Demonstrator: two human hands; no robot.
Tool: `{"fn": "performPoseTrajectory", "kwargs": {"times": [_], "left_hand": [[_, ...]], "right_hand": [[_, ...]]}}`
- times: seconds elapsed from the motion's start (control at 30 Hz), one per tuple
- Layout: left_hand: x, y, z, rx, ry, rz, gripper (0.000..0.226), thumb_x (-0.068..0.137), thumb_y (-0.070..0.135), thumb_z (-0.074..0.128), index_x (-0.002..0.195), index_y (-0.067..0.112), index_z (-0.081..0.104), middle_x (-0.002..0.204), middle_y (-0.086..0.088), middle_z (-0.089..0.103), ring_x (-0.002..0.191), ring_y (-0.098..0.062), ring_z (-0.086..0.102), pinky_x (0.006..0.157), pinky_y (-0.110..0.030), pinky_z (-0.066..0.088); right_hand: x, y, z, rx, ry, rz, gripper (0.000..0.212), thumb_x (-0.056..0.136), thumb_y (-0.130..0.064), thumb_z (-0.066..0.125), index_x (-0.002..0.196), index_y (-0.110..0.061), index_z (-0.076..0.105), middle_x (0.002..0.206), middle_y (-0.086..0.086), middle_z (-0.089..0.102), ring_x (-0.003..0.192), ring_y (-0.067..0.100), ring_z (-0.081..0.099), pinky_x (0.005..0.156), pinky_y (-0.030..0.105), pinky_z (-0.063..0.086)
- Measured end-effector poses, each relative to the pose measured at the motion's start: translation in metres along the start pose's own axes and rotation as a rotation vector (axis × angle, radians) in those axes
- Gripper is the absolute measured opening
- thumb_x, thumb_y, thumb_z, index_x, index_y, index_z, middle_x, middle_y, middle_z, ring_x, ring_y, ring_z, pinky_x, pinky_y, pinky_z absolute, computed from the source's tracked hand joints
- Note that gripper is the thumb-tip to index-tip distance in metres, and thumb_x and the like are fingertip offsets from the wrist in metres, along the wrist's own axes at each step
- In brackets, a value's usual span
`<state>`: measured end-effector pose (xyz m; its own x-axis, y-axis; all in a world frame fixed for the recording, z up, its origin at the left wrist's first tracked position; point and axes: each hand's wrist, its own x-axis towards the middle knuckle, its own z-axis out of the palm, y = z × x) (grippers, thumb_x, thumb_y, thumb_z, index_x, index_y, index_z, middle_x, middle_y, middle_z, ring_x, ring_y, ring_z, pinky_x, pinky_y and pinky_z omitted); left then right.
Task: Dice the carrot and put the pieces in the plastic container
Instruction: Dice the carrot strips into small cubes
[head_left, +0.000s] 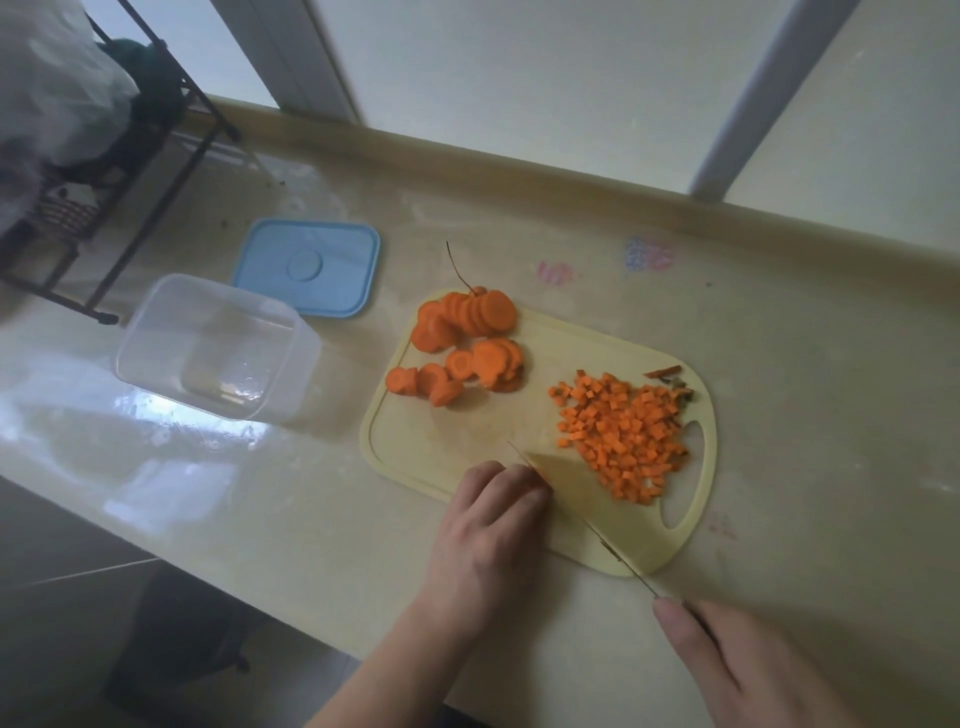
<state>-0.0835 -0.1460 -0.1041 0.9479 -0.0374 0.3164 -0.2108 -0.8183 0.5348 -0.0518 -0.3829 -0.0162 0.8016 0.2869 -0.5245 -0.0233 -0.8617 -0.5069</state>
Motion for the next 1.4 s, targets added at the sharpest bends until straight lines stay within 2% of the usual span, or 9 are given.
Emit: {"fn": "performPoseTrajectory", "kwargs": {"times": [0.07, 0.23, 0.43, 0.7, 0.87, 1.1, 1.2, 1.27, 1.4], "left_hand": [[0.001, 0.001, -0.001, -0.011, 0.009, 0.006, 0.019, 0.092, 0.006, 0.071, 0.111, 0.006, 0.074, 0.122, -0.007, 0.067, 0.105, -0.033, 0.06, 0.095, -0.035, 0.049], [0.005, 0.003, -0.003, -0.005, 0.045, 0.021, 0.017, 0.091, 0.008, 0.074, 0.108, 0.005, 0.075, 0.116, -0.007, 0.066, 0.099, -0.032, 0.061, 0.091, -0.035, 0.051], [0.003, 0.004, -0.006, 0.016, 0.04, 0.008, 0.018, 0.09, 0.008, 0.077, 0.107, 0.004, 0.074, 0.11, -0.008, 0.063, 0.099, -0.031, 0.059, 0.092, -0.033, 0.051], [0.005, 0.006, -0.007, -0.016, 0.02, -0.001, 0.013, 0.089, 0.006, 0.075, 0.102, 0.004, 0.073, 0.117, -0.008, 0.065, 0.105, -0.03, 0.059, 0.095, -0.034, 0.05], [0.004, 0.002, -0.007, -0.029, 0.004, 0.008, 0.022, 0.087, 0.002, 0.075, 0.109, 0.005, 0.073, 0.119, -0.006, 0.063, 0.108, -0.031, 0.058, 0.097, -0.034, 0.049], [0.006, 0.004, -0.008, -0.034, 0.022, 0.005, 0.019, 0.087, 0.003, 0.076, 0.105, 0.004, 0.074, 0.118, -0.007, 0.064, 0.106, -0.03, 0.058, 0.098, -0.034, 0.048], [0.006, 0.004, -0.007, -0.038, 0.022, 0.005, 0.016, 0.088, 0.003, 0.075, 0.104, 0.004, 0.073, 0.119, -0.007, 0.064, 0.108, -0.029, 0.057, 0.098, -0.034, 0.049], [0.006, 0.005, -0.006, -0.032, 0.036, 0.006, 0.013, 0.089, 0.003, 0.073, 0.102, 0.003, 0.074, 0.117, -0.009, 0.066, 0.108, -0.029, 0.057, 0.098, -0.035, 0.049], [0.007, 0.005, -0.006, -0.041, 0.058, -0.001, 0.015, 0.085, 0.0, 0.077, 0.1, 0.003, 0.074, 0.113, -0.01, 0.068, 0.105, -0.028, 0.059, 0.096, -0.037, 0.05]], "right_hand": [[0.006, -0.006, 0.001, -0.003, 0.001, -0.012, 0.09, 0.068, -0.079, 0.01, 0.083, -0.009, 0.065, 0.082, 0.005, 0.07, 0.085, 0.005, 0.058, 0.073, 0.025, 0.045], [0.036, -0.016, 0.008, 0.076, -0.025, -0.15, 0.083, 0.077, -0.084, 0.01, 0.06, -0.012, 0.047, 0.066, -0.006, 0.06, 0.057, 0.01, 0.055, 0.057, 0.035, 0.038], [0.032, -0.009, 0.001, 0.108, -0.003, -0.139, 0.088, 0.074, -0.089, 0.01, 0.061, -0.009, 0.045, 0.053, -0.002, 0.051, 0.051, 0.01, 0.052, 0.052, 0.027, 0.035], [0.017, -0.008, 0.005, 0.088, 0.009, -0.151, 0.09, 0.073, -0.09, 0.007, 0.067, -0.012, 0.051, 0.063, -0.003, 0.06, 0.057, 0.005, 0.058, 0.057, 0.026, 0.041], [0.009, -0.007, 0.002, 0.046, 0.062, -0.157, 0.087, 0.073, -0.09, 0.003, 0.066, -0.02, 0.055, 0.076, -0.018, 0.062, 0.067, -0.002, 0.057, 0.067, 0.024, 0.043], [0.004, -0.005, -0.001, 0.043, -0.011, -0.022, 0.112, 0.054, -0.099, -0.006, 0.074, -0.01, 0.06, 0.077, 0.0, 0.066, 0.074, 0.006, 0.059, 0.069, 0.026, 0.045], [0.007, -0.007, 0.003, 0.041, 0.007, -0.011, 0.102, 0.066, -0.091, -0.001, 0.076, -0.012, 0.063, 0.075, 0.0, 0.063, 0.078, 0.008, 0.061, 0.073, 0.031, 0.048], [0.016, -0.012, 0.007, 0.042, -0.002, -0.08, 0.096, 0.069, -0.09, -0.002, 0.07, -0.015, 0.057, 0.075, -0.006, 0.062, 0.07, 0.007, 0.059, 0.068, 0.036, 0.047], [0.036, -0.022, 0.014, 0.05, 0.012, -0.171, 0.08, 0.079, -0.083, 0.006, 0.063, -0.017, 0.049, 0.06, 0.002, 0.058, 0.061, 0.01, 0.056, 0.062, 0.04, 0.043]]}}
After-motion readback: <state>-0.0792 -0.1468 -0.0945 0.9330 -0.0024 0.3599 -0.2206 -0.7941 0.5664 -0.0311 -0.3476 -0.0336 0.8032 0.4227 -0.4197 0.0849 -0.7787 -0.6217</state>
